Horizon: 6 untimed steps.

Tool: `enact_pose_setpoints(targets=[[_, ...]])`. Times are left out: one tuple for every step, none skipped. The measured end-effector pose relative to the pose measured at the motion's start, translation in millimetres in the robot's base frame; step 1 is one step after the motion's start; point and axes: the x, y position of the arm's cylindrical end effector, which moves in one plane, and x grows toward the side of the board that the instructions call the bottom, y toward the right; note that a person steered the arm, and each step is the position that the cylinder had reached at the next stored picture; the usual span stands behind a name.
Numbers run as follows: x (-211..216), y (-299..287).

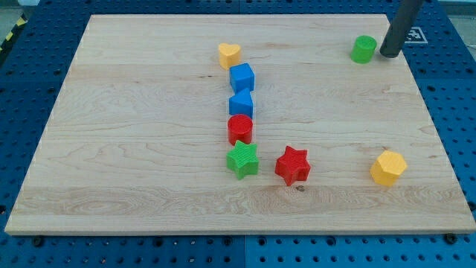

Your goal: Push the green circle closer to the yellow heart

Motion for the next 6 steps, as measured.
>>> enact_pose_setpoints(targets=[[0.0, -12.4], [0.0, -40.9], [-1.9, -83.0], [-24.2, -130.7], [-47.9, -177.4], [-48.5, -219.2]])
